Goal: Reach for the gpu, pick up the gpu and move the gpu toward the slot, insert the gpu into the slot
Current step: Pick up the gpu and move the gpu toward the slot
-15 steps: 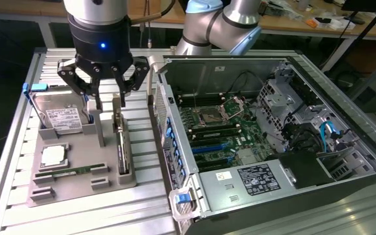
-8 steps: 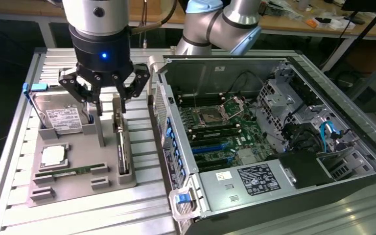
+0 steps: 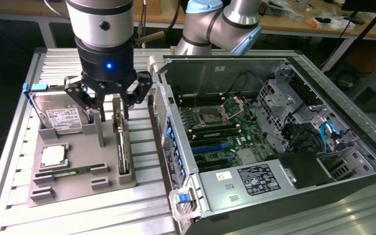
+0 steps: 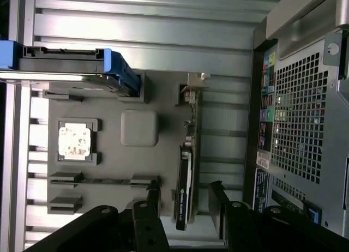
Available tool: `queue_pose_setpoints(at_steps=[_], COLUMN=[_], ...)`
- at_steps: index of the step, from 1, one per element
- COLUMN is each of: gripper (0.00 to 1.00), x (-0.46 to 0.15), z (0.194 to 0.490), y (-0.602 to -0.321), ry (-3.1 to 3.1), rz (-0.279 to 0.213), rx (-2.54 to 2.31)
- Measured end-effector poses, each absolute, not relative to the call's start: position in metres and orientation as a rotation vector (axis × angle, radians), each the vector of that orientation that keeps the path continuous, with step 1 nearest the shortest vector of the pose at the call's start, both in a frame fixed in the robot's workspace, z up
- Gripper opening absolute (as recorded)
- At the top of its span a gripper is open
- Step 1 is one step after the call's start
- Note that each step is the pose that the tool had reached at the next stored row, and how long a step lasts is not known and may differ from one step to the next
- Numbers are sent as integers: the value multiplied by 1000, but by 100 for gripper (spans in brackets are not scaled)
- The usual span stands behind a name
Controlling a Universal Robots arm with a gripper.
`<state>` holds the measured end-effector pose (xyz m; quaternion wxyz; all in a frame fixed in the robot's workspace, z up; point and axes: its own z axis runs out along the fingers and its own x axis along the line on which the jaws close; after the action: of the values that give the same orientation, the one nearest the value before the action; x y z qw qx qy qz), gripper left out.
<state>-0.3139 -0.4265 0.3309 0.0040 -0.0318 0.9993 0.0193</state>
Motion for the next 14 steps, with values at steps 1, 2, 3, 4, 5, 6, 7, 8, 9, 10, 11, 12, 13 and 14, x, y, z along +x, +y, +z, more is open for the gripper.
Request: queue_pose_setpoints(at_steps=[1,2,3,4,5,6,7,8,9,10,11,12,13,14], gripper=[48,48,48,48,48,48,48,48,48,48,48,48,48,48], x=[-313,-313,-312,-312,-312,-312,-312,-312,-312,-312,-312,-312,-312,-312], z=[329,328,326,325,323,321,319,318,315,313,311,310,308,306], y=[-427,-427,-427,-428,-428,-428,-429,-429,-430,-430,-430,-430,-431,-431], ry=[3131,3131,3131,3131,3131,3131,3131,3131,3131,3131,3131,3131,3131,3131], rz=[60,61,61,60,60,60,60,60,60,60,61,60,60,60], rx=[-100,-100,-100,-100,-100,-101,-101,-101,-101,-101,-101,-101,-101,-101])
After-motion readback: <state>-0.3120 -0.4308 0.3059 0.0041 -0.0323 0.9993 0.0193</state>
